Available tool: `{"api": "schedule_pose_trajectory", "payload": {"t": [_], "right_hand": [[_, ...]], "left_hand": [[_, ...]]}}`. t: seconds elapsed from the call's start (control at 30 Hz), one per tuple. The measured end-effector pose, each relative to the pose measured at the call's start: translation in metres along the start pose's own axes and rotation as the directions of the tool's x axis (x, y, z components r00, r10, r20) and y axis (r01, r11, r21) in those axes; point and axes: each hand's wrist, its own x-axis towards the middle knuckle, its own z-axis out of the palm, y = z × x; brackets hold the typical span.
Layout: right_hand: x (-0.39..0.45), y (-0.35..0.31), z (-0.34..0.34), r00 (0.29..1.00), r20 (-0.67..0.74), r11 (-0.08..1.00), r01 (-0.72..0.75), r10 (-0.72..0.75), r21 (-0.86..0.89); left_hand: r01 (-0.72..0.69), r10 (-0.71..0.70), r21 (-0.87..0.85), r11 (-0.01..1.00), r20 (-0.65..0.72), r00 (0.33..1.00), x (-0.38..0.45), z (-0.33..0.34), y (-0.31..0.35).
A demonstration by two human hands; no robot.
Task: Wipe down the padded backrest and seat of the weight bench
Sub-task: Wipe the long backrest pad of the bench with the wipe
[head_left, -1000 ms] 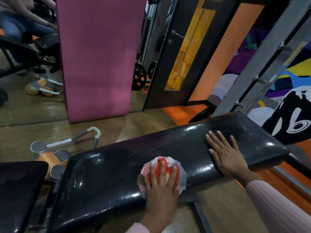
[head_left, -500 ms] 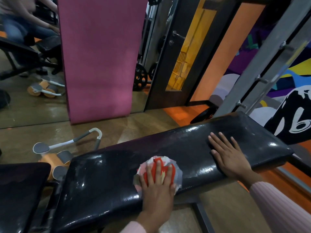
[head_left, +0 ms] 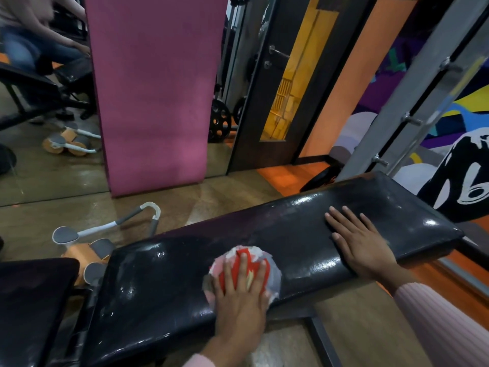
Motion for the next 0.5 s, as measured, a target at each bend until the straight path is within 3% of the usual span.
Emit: {"api": "schedule_pose_trajectory", "payload": {"t": [0.1,0.23,0.37,0.43,0.5], "right_hand": [[0.001,0.000,0.000,1.000,0.009,1.000,-0.005,0.005,0.000],[0.001,0.001,0.001,1.000,0.017,1.000,-0.004,0.004,-0.001],[0.001,0.000,0.000,1.000,0.029,1.000,0.003,-0.003,-0.009],[0.001,0.001,0.001,0.999,0.033,1.000,0.005,-0.005,-0.009],[0.001,0.002,0.001,0.999,0.035,1.000,0.001,0.000,-0.019]], "left_hand": [[-0.045,0.044,-0.025,0.999,-0.035,0.998,0.020,-0.007,0.023],[-0.007,0.012,-0.085,0.996,0.054,0.998,0.050,-0.021,0.003],[0.167,-0.162,-0.091,0.982,0.062,0.985,0.054,-0.025,-0.034],[0.144,-0.144,-0.006,0.990,-0.029,0.989,0.036,-0.021,-0.030],[0.086,-0.087,-0.027,0.996,-0.020,0.996,0.022,-0.016,-0.009]]}}
